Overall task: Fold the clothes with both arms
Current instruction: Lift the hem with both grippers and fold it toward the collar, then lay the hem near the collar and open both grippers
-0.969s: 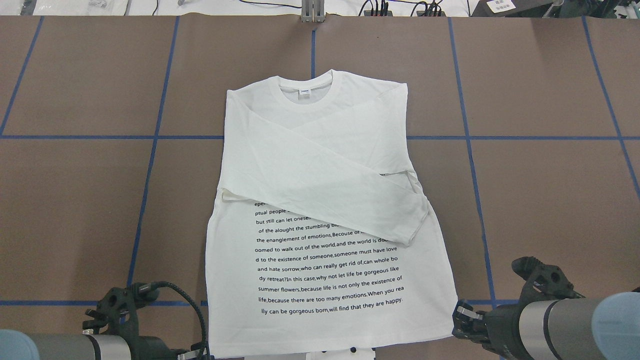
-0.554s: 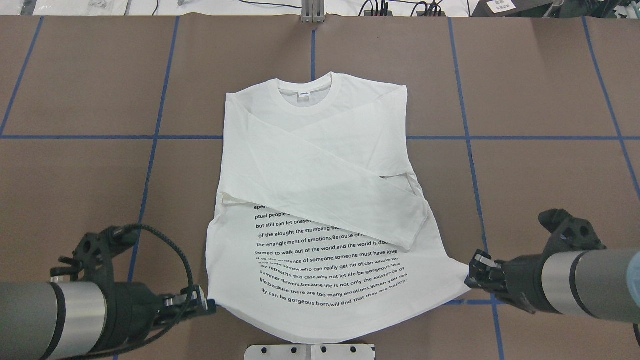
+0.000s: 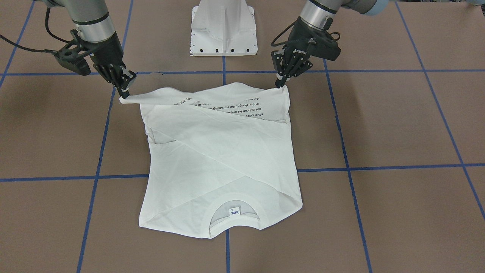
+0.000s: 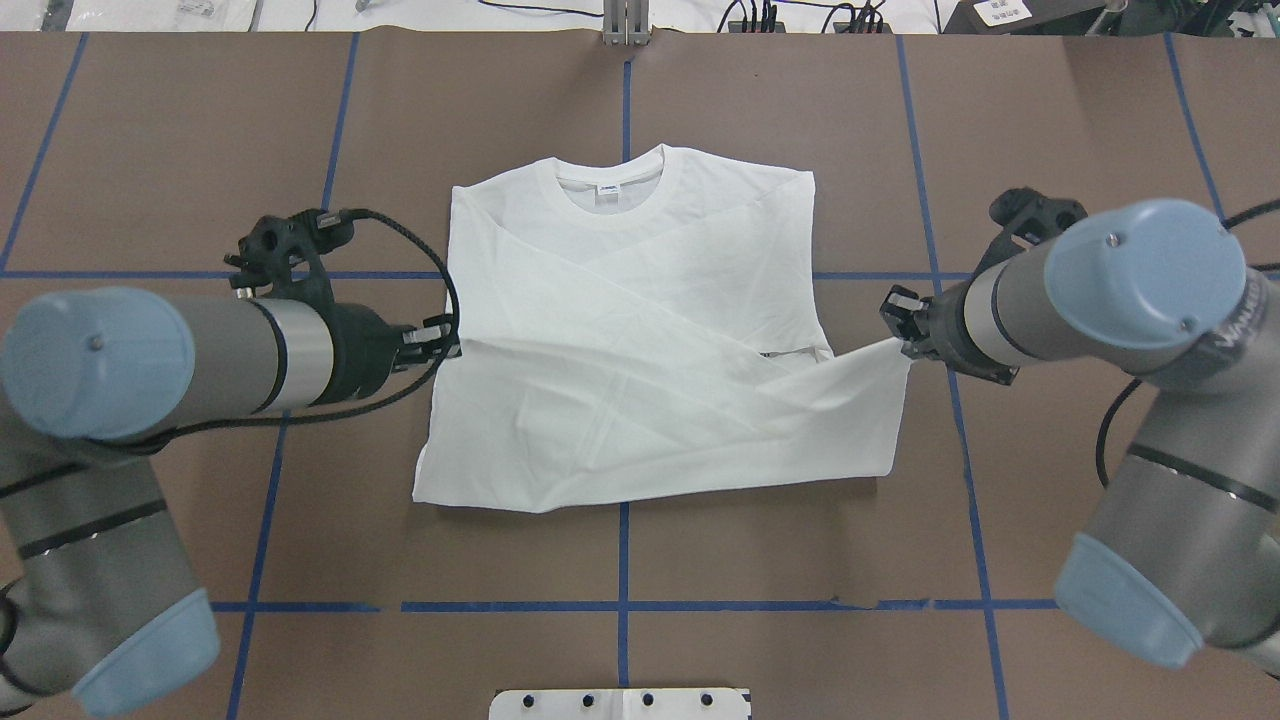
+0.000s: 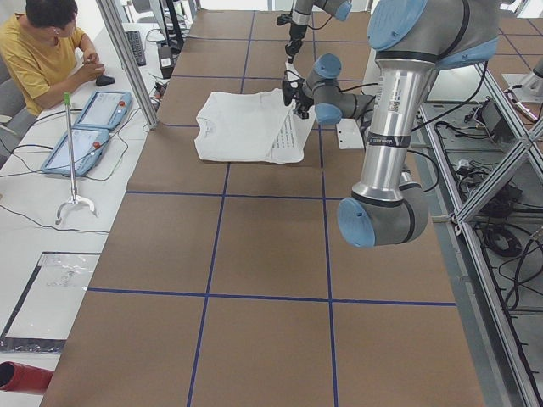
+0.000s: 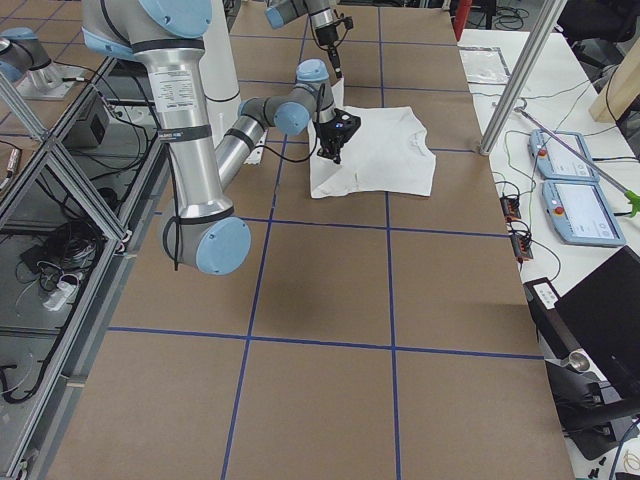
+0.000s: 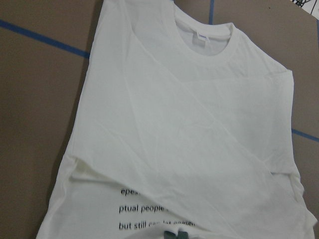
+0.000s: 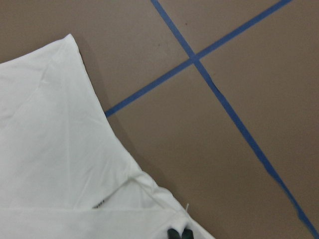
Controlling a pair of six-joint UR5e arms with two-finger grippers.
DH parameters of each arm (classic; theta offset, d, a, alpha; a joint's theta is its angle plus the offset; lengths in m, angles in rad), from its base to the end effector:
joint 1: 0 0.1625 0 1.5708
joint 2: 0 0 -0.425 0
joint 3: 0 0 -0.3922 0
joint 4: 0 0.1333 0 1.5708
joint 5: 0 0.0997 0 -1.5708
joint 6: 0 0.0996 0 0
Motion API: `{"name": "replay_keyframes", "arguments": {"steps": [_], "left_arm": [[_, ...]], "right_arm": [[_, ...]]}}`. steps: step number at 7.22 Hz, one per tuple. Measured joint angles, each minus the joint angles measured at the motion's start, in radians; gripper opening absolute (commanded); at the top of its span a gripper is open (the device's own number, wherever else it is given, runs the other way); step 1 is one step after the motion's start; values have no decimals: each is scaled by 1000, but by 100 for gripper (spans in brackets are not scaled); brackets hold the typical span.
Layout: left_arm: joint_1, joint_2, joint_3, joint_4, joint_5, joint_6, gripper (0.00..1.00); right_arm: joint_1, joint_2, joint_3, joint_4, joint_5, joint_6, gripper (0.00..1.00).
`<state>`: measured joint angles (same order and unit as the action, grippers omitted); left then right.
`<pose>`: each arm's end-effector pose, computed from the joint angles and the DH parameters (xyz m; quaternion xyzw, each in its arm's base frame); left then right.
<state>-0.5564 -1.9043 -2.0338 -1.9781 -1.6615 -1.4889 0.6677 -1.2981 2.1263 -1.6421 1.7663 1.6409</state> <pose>0.3944 -0.3916 0.2262 0.1420 0.5488 -0.1686 0.8064 -0.3372 -0.4110 0.2854 0.0216 -0.3781 0.2998 0.8756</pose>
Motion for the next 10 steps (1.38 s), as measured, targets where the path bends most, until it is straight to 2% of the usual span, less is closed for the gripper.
{"name": "replay_keyframes", "arguments": {"steps": [2,4,5,7,9,10], "left_arm": [[-112,-95,221,-125,0,49,0],[-169,-153,385,-225,0,86,0],[-179,-178,470,-291,1,95,0],[-188,-232,639,-429,2,101,0],[-198,-256,719,-479,4,115,0],[-202,-259,740,-492,5,119,0]], "right_arm": [[90,122,-178,-17,-3,-105,0],[115,246,-355,-7,-10,-123,0],[119,289,-436,27,-16,-124,0],[131,332,-599,171,-26,-123,0],[140,397,-737,248,-39,-124,0],[145,415,-768,258,-48,-129,0]]}}
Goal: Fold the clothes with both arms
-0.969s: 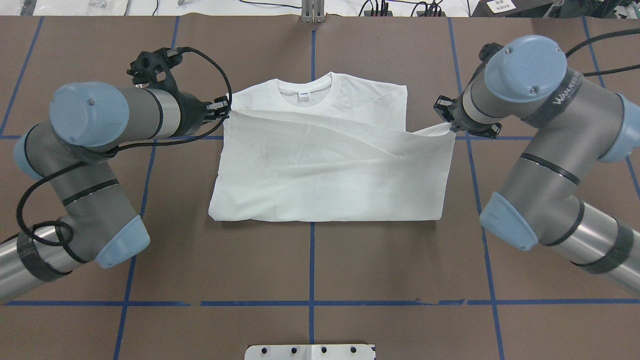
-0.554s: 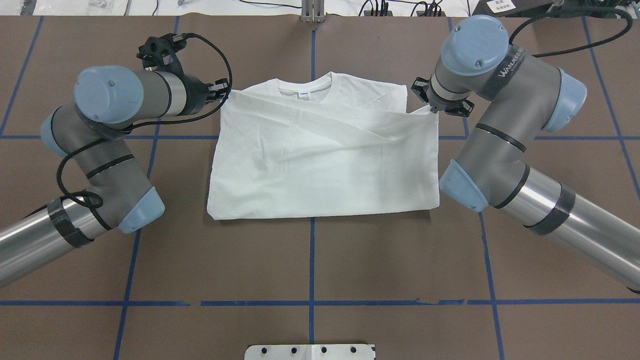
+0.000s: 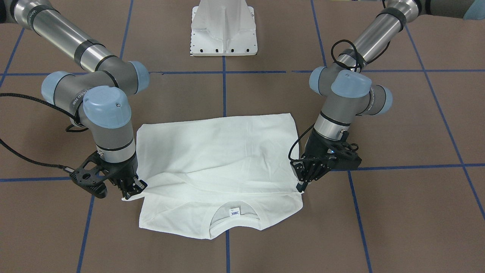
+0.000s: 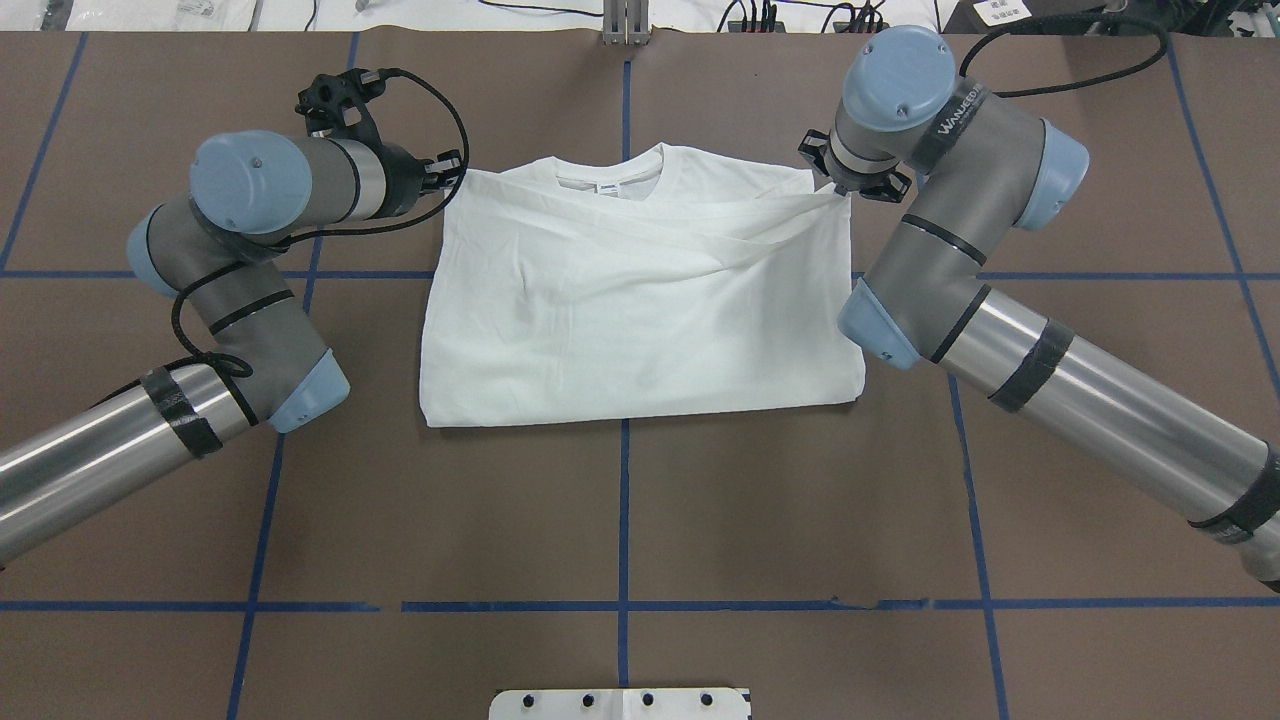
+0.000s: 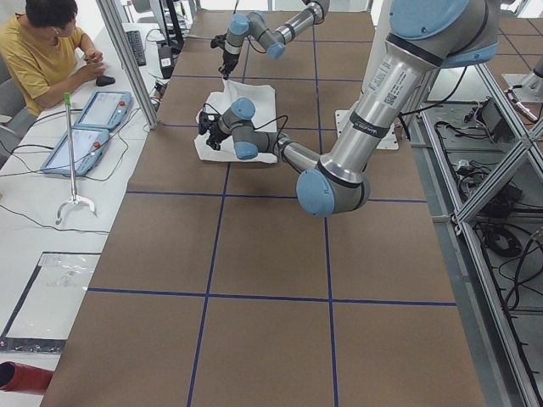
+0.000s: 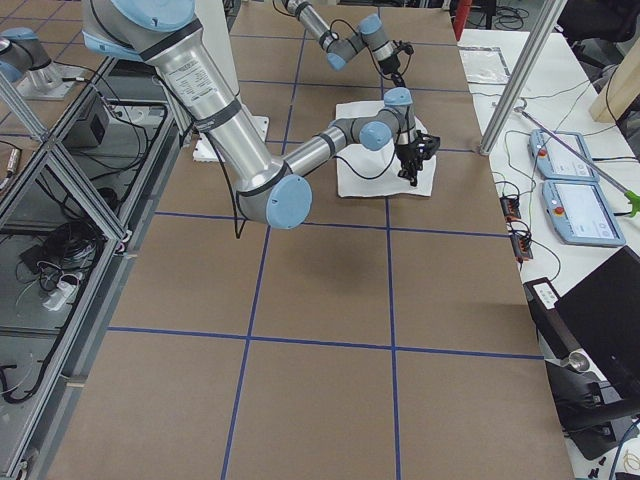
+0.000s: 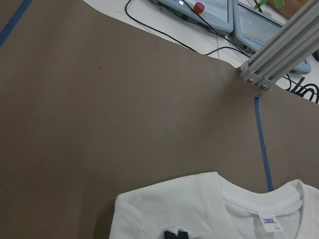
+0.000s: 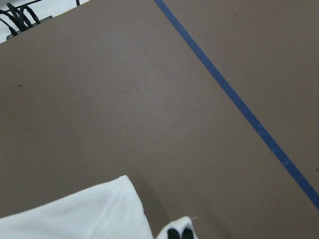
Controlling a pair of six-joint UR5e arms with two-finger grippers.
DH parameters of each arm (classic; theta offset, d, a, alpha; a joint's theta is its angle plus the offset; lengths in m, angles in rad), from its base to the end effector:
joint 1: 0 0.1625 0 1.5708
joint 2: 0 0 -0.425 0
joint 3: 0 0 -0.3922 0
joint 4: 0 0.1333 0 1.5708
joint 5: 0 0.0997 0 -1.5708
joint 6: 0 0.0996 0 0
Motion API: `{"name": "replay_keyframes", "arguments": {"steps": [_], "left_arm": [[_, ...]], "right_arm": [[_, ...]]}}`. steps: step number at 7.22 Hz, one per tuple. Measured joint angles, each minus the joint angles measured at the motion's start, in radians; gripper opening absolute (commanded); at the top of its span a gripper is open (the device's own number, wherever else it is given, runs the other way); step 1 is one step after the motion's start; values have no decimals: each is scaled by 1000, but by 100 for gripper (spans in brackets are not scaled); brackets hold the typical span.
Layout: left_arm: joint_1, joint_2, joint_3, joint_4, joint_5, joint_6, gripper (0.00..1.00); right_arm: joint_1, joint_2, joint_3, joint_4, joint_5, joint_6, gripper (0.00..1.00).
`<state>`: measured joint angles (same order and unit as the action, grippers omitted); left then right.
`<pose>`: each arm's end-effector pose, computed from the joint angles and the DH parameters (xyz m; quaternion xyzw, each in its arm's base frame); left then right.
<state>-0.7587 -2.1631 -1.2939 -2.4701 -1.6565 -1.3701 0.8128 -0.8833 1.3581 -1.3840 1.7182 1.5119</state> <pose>0.4497 -0.5982 0.3346 0.2319 0.5221 -0.2024 0.7954 -0.4347 -0.6318 0.3281 0.0736 -0.3230 0.3249 0.8858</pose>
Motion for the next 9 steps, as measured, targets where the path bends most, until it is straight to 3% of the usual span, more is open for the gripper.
{"name": "replay_keyframes", "arguments": {"steps": [6,7,8,9], "left_arm": [[-22,9,28,-37,-2,38,0],[-22,16,28,-38,-2,39,0],[-22,21,28,-39,-2,40,7],[-22,26,28,-41,-2,43,37]], "right_arm": [[14,89,-149,44,-18,-28,0],[13,99,-170,60,-18,-29,13],[13,107,-186,67,-19,-29,37],[11,117,-202,71,-18,-29,61]]}}
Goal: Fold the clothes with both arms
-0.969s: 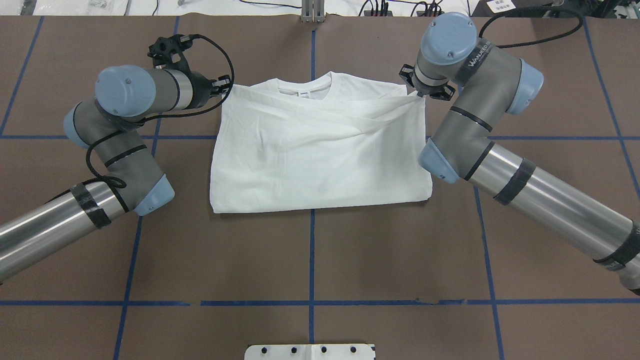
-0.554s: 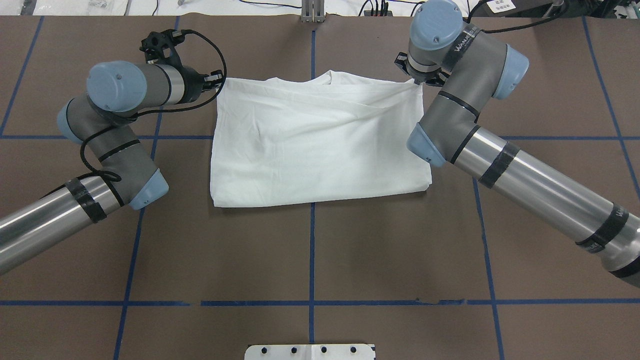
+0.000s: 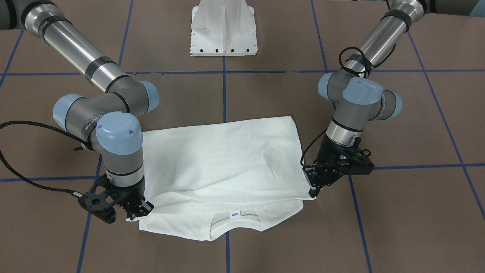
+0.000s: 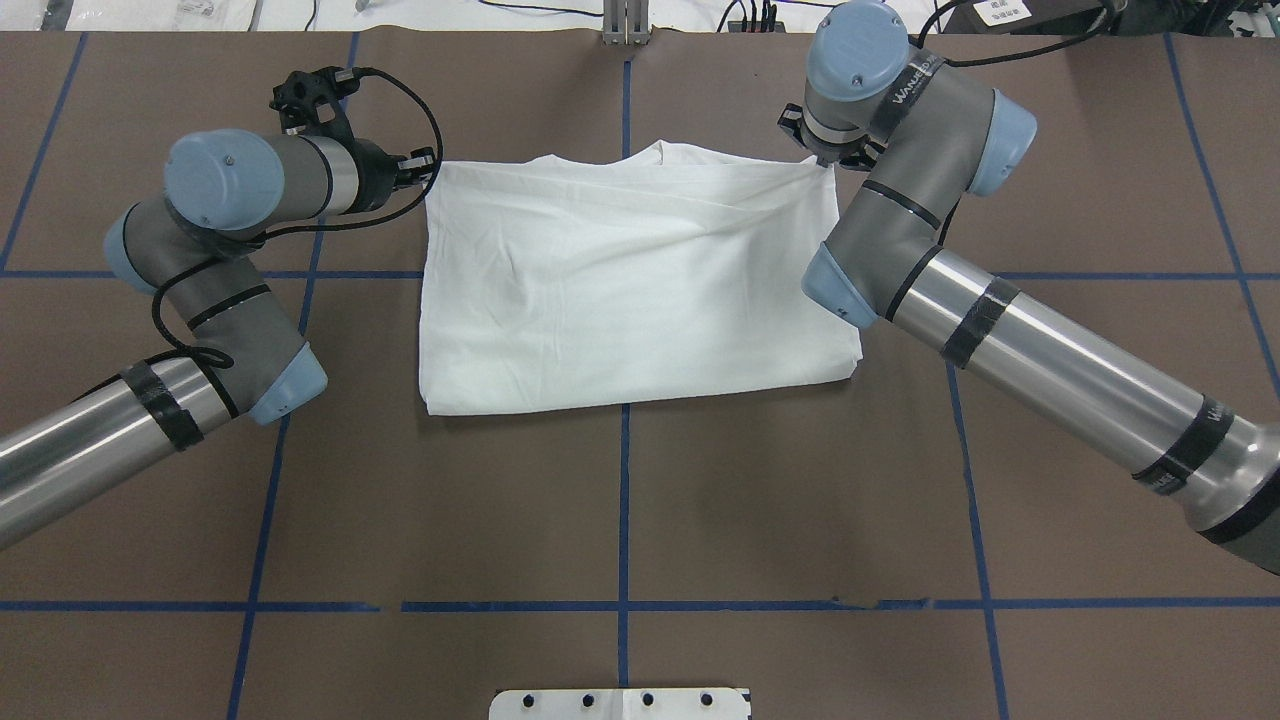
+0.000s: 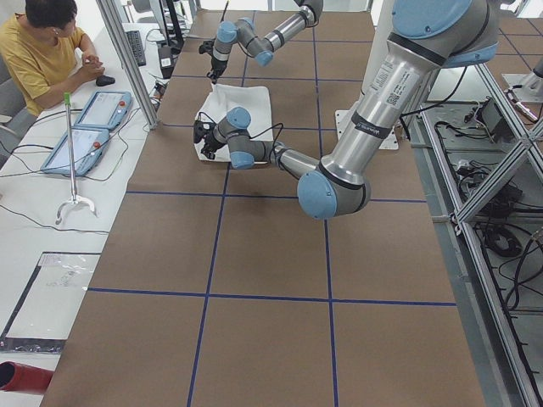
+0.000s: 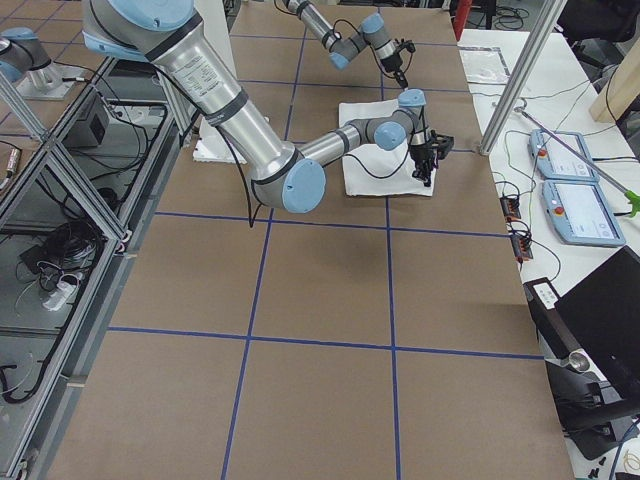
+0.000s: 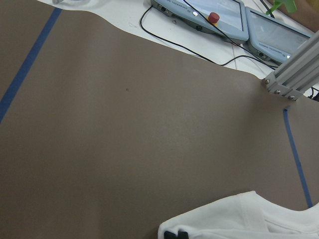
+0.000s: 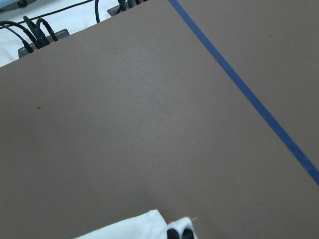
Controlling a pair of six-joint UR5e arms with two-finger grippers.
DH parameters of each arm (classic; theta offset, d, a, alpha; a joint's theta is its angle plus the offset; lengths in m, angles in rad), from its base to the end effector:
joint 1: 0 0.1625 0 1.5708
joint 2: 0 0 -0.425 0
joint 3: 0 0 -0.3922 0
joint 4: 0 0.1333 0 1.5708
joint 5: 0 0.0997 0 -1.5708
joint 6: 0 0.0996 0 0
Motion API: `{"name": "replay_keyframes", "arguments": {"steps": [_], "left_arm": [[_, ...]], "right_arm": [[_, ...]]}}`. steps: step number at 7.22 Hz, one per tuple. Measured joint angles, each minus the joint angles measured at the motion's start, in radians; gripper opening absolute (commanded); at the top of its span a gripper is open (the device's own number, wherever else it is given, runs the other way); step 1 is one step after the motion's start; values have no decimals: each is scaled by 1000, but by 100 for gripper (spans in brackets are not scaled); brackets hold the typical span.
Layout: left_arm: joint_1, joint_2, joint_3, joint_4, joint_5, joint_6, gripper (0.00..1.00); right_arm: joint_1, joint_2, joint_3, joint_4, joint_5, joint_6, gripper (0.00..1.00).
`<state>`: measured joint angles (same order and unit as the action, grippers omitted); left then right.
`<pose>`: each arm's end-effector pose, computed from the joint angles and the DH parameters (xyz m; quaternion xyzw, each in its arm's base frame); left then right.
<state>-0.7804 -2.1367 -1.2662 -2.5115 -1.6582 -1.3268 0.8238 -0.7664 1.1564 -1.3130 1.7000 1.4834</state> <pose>0.4348 -0.6058 0.3627 0.2455 0.5101 -0.1945 0.8011 -0.4606 -0.6747 0.3267 0.0848 -0.3121 0.3213 0.8900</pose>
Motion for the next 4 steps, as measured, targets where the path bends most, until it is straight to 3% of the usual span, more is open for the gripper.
{"name": "replay_keyframes", "arguments": {"steps": [1,3,4], "left_arm": [[0,5,0,-5,0,6,47],[0,15,-1,-11,0,12,54],[0,19,-2,-12,0,14,54]], "right_arm": [[-3,7,-13,2,0,0,69],[-8,6,-9,4,1,9,72],[-9,-20,39,3,5,22,74]]}}
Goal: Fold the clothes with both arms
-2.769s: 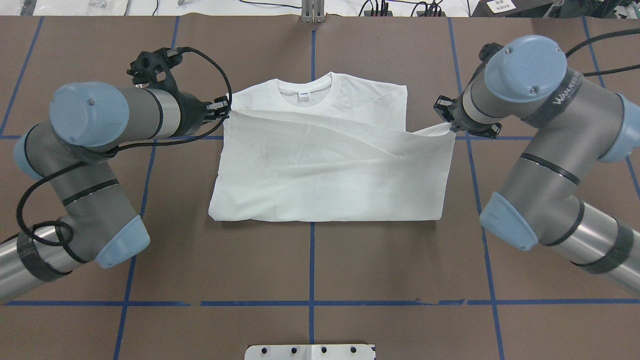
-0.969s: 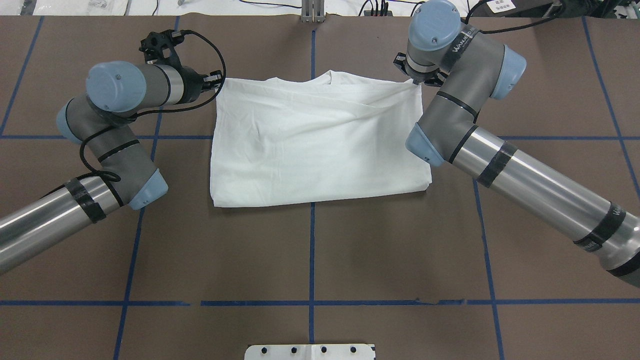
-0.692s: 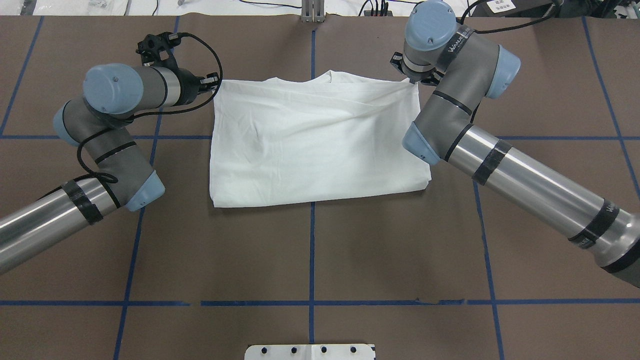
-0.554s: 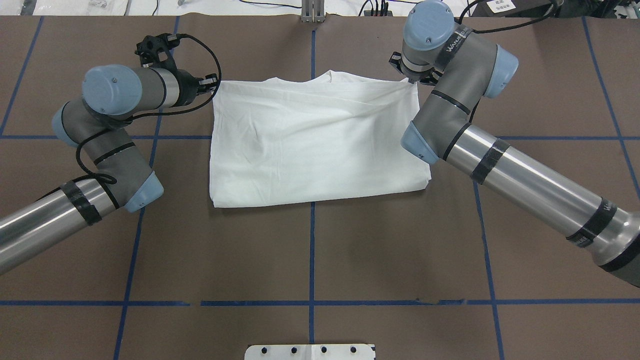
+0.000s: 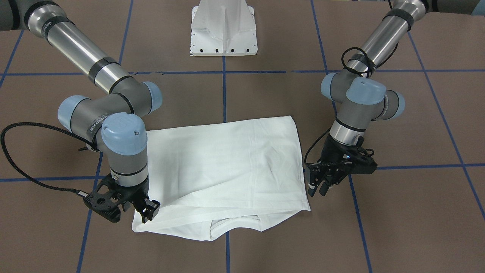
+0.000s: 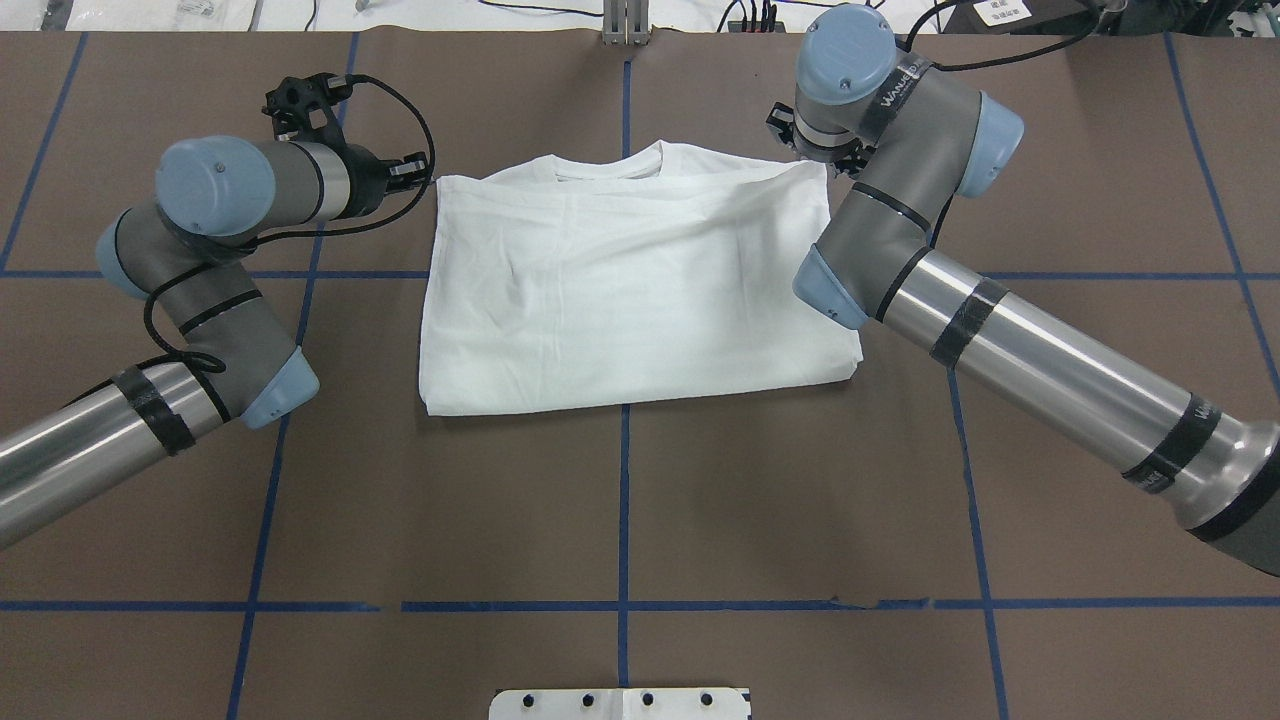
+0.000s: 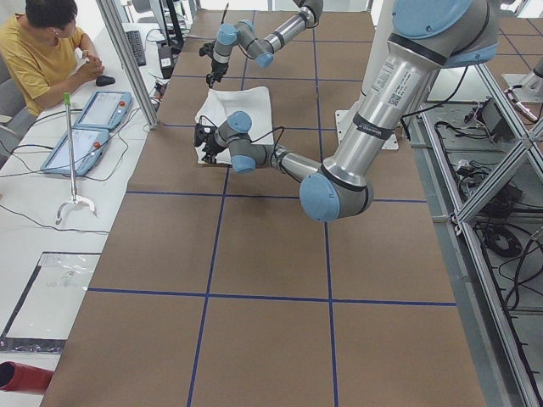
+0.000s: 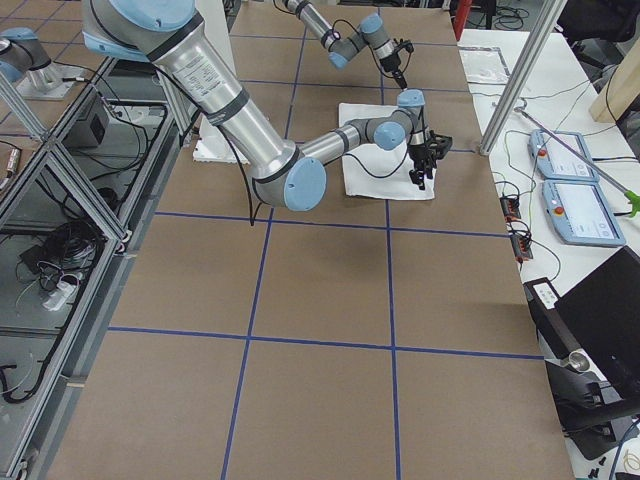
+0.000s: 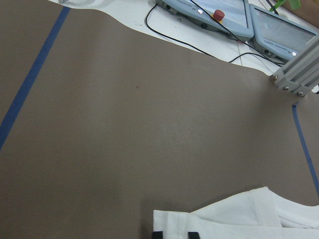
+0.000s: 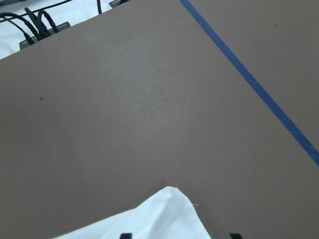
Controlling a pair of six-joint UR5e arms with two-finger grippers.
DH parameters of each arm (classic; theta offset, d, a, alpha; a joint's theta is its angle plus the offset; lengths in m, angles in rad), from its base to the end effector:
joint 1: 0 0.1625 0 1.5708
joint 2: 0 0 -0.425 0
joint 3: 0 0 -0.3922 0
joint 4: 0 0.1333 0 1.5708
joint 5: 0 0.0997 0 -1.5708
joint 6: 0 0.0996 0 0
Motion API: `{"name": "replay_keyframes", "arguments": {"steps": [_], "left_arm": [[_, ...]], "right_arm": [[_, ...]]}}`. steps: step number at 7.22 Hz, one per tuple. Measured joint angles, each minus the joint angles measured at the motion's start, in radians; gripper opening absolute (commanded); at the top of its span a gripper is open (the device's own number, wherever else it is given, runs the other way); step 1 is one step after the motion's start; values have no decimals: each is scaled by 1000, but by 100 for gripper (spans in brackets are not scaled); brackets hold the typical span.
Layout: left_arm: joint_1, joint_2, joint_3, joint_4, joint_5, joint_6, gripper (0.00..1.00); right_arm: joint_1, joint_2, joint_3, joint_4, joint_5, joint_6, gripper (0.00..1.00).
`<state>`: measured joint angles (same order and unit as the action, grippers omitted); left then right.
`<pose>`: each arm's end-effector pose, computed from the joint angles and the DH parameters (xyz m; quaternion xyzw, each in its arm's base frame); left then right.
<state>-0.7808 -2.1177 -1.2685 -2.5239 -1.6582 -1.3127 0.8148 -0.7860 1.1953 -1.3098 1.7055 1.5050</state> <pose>0.4310 -0.6025 0.3739 0.2482 0.5068 -0.1894 0.8035 -0.4613 -0.6640 0.3225 0.0824 -0.3240 0.3241 0.8850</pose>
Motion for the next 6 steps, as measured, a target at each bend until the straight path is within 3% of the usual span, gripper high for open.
{"name": "replay_keyframes", "arguments": {"steps": [4,6], "left_arm": [[0,1,-3,-2,0,3,54],[0,1,-3,-2,0,3,54]], "right_arm": [[-113,-353,521,-2,24,269,86],[-188,-431,597,2,-17,456,88]]}}
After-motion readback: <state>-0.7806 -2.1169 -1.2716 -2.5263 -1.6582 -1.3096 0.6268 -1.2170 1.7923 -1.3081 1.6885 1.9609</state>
